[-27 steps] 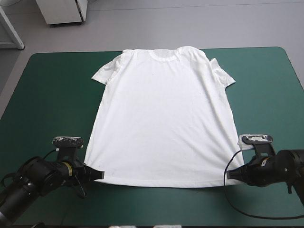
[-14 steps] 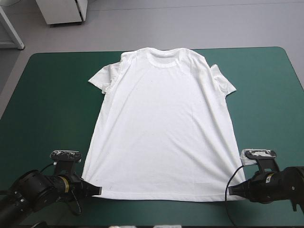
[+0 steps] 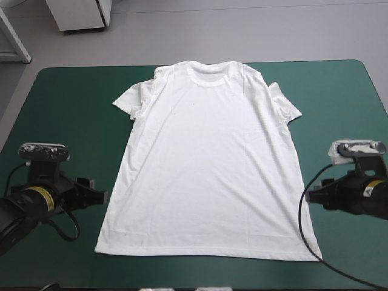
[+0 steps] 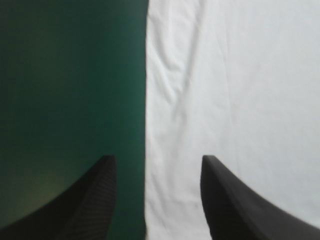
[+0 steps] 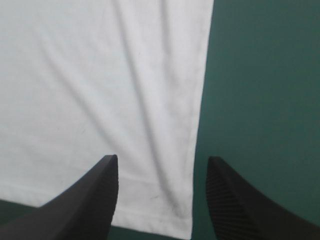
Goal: Fold the cloth
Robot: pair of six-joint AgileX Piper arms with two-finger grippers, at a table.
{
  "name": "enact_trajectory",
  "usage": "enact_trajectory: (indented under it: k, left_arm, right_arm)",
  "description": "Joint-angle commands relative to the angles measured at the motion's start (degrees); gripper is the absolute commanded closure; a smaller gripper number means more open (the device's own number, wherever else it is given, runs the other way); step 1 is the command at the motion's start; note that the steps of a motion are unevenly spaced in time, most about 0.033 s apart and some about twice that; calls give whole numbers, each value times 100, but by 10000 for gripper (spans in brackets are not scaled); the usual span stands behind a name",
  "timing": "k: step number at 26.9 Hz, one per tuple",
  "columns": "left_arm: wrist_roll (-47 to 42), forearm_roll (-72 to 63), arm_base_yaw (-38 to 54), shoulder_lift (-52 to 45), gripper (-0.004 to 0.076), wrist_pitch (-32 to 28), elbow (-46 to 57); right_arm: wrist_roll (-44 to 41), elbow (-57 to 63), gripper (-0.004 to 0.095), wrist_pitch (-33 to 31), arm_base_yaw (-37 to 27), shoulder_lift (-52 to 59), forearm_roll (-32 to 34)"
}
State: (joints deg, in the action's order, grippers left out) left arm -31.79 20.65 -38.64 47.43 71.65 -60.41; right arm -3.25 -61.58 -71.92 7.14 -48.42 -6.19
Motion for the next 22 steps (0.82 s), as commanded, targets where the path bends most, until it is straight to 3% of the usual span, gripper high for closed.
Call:
enact_trajectory:
  k: [1,6,12,15,22]
  left_arm:
    - [223,760,-18,544,339,204,-732]
    - [431,1200,499,2023,339,-48,-1902]
    - [1692,-633,2190,3085,339,-735,-2851]
    - [2173,-1237,2716,3601,339,-798,-3200]
    - [2586,-1647,2833,4670,339,-763,-3636]
  right_arm:
    - [-16,-1042,399,33,-41,-589,373]
    - [-16,-2199,399,44,-41,-1948,473]
    - [-16,-2432,413,272,-41,-2637,473]
    - [5,-2432,413,352,-75,-2840,473]
    - [218,-2432,413,611,-627,-3476,-139]
